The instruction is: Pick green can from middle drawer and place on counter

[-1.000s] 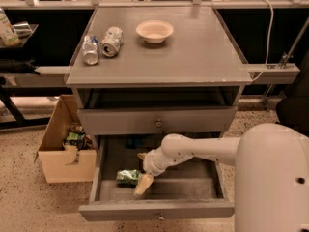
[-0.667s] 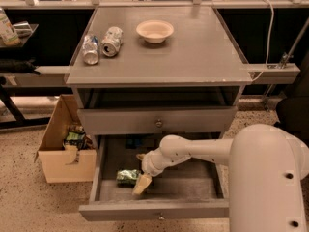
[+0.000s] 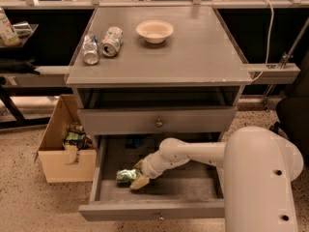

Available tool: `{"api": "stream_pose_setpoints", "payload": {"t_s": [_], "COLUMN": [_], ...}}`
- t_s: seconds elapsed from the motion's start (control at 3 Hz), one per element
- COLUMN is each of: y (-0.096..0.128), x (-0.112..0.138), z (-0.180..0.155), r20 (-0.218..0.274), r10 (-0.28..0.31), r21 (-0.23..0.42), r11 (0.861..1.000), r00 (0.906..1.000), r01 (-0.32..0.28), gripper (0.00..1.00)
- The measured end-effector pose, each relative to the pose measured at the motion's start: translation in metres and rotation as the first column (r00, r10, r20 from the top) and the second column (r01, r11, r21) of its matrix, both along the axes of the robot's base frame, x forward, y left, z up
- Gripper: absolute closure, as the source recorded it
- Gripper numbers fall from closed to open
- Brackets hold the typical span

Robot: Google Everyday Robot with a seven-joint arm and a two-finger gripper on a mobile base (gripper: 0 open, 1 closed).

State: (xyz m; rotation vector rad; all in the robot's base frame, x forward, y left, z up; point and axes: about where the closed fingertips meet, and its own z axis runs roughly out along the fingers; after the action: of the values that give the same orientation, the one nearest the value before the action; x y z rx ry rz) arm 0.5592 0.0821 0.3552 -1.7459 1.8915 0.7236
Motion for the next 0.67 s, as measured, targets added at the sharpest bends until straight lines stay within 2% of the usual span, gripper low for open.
{"api": "stream_pose_setpoints", "payload": {"t_s": [0.33,0.67], "y": [-0.004,-0.016], "x": [-0.005,-0.016], "z": [0.014,0.056], "r20": [0.038,0.109], "r10": [0.006,0.023], "r21": [0.021,0.098], "r11": [1.0,0.995], "r00": [0.9993,0.9937], "r01": [-0.006,-0.034], "gripper": [0.65,0.88]}}
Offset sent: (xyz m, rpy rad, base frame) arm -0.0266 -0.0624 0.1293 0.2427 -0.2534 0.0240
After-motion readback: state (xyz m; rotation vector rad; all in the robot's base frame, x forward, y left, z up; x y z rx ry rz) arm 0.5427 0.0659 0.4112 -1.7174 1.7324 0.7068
